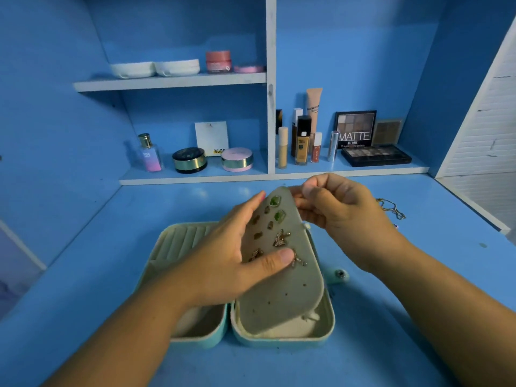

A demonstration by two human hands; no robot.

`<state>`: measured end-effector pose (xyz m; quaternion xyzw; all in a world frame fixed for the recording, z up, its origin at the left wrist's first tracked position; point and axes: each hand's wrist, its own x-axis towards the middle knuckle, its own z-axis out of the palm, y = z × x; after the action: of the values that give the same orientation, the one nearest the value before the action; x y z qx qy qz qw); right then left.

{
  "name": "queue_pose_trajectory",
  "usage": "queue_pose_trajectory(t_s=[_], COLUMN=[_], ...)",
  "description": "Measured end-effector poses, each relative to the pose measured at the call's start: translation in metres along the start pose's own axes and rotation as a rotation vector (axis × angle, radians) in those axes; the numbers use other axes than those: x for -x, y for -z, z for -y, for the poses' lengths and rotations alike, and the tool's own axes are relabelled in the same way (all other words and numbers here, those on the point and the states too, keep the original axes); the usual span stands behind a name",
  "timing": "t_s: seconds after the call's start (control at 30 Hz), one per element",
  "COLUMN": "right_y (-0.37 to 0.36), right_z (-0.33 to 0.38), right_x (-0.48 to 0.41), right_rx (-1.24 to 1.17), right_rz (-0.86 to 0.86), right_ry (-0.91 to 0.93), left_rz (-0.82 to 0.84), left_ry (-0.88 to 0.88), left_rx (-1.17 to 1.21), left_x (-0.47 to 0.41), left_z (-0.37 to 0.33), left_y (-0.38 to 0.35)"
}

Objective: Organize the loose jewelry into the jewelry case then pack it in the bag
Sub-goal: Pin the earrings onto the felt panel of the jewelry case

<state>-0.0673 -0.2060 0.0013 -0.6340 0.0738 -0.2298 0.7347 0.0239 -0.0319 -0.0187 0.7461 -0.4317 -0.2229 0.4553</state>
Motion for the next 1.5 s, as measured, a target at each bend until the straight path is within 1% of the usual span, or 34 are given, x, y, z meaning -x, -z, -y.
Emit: queue_pose_trajectory(t_s=[0.17, 0.2, 0.3, 0.37, 0.47, 0.57, 0.7, 0.73, 0.77, 0.8, 0.83, 0.87, 0.9, 0.93, 1.07, 1.17, 1.5], right_y=[-0.007, -0.008, -0.01, -0.011, -0.011, -0.012, -0.01, -0.009, -0.007, -0.005, -0.003, -0.001, 0.001, 0.002, 0.001, 0.003, 0.014], right_z=[-0.001, -0.002, -0.004, -0.004, -0.003, -0.003, -0.002, -0.004, -0.006, -0.009, -0.013, -0.017, -0.021, -0.025, -0.031, -0.031, -0.021], right_x=[0.003, 0.003, 0.003, 0.004, 0.005, 0.007, 0.007, 0.006, 0.005, 0.004, 0.003, 0.002, 0.001, 0.001, 0.001, 0.001, -0.002], right_rx=[-0.195, -0.225, -0.305, -0.352, -0.355, -0.333, -0.297, -0.25, -0.128, 0.092, 0.37, 0.637, 0.843, 0.955, 1.146, 1.218, 1.266], right_rz=[0.066, 0.075, 0.109, 0.136, 0.21, 0.271, 0.314, 0.296, 0.255, 0.202, 0.158, 0.153, 0.18, 0.211, 0.309, 0.362, 0.385], right_ry=[-0.033, -0.045, -0.088, -0.116, -0.137, -0.141, -0.129, -0.115, -0.076, -0.008, 0.068, 0.128, 0.158, 0.168, 0.155, 0.134, 0.169], left_rz=[0.043, 0.041, -0.014, -0.004, 0.024, 0.021, 0.009, 0.012, 0.014, 0.018, 0.02, 0.023, 0.026, 0.031, 0.064, 0.082, 0.092], left_ry=[-0.11, -0.136, -0.23, -0.254, -0.282, -0.314, -0.284, -0.287, -0.289, -0.289, -0.288, -0.29, -0.292, -0.292, -0.287, -0.289, -0.291], left_rx=[-0.001, -0.042, -0.279, -0.239, -0.172, -0.203, -0.258, -0.247, -0.233, -0.219, -0.204, -0.185, -0.161, -0.135, -0.05, -0.01, 0.026], left_x=[0.004, 0.005, 0.008, 0.007, 0.007, 0.006, 0.006, 0.006, 0.006, 0.007, 0.007, 0.008, 0.008, 0.008, 0.008, 0.007, 0.006], left_z=[-0.012, -0.014, -0.015, -0.012, -0.005, 0.001, 0.001, 0.0, -0.001, -0.001, -0.001, -0.001, 0.0, 0.0, 0.003, 0.004, 0.007], left_y=[0.006, 0.008, 0.016, 0.023, 0.028, 0.031, 0.037, 0.038, 0.038, 0.038, 0.038, 0.039, 0.04, 0.041, 0.045, 0.046, 0.047])
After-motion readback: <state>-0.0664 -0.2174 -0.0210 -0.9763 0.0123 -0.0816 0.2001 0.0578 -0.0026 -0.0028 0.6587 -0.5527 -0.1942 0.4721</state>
